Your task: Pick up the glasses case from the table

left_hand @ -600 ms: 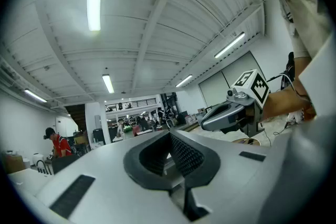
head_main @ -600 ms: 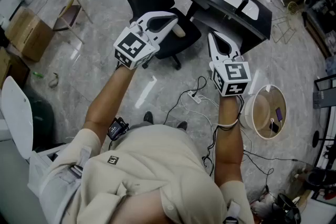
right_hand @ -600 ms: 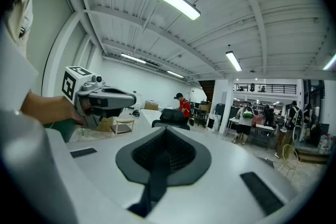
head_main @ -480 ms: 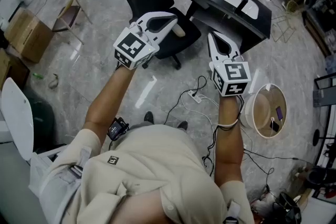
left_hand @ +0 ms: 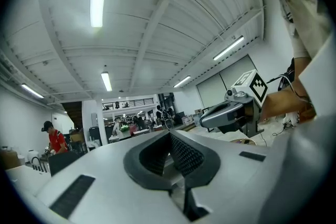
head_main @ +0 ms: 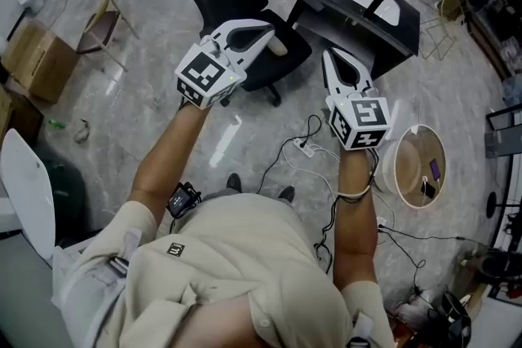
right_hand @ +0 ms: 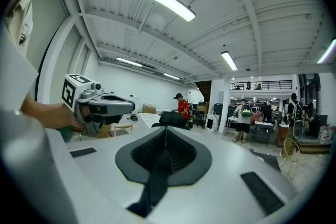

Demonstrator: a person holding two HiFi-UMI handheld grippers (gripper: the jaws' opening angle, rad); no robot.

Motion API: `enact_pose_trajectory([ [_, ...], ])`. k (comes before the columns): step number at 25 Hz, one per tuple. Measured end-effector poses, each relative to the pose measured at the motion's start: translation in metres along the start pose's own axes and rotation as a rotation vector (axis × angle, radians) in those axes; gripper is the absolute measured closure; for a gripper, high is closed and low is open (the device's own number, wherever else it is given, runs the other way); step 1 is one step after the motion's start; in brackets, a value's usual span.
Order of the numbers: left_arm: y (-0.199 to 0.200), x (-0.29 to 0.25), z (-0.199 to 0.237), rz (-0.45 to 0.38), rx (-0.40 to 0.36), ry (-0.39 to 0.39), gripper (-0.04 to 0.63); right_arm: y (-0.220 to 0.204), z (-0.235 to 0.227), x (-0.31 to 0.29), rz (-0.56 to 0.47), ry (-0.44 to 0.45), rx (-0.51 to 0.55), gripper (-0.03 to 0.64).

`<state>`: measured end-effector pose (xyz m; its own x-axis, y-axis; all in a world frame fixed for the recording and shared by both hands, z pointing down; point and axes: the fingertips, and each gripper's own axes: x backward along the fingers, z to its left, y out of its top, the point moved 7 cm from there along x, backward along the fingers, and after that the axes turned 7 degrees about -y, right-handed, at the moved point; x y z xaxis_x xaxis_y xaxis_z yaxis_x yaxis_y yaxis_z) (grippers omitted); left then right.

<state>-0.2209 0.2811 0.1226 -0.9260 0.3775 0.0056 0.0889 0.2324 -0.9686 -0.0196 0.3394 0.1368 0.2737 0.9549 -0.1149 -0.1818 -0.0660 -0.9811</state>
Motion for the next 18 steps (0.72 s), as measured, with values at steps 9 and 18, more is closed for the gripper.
enact_pose_trajectory([
  [9,-0.011,0.011,0.019,-0.028,0.017,-0.022,0.583,-0.002,0.014,-0.012,0.012,-0.042,-0.02,0.592],
  [18,-0.016,0.0,0.032,-0.029,0.036,-0.018,0.583,-0.002,0.002,-0.027,0.024,-0.034,-0.019,0.592],
])
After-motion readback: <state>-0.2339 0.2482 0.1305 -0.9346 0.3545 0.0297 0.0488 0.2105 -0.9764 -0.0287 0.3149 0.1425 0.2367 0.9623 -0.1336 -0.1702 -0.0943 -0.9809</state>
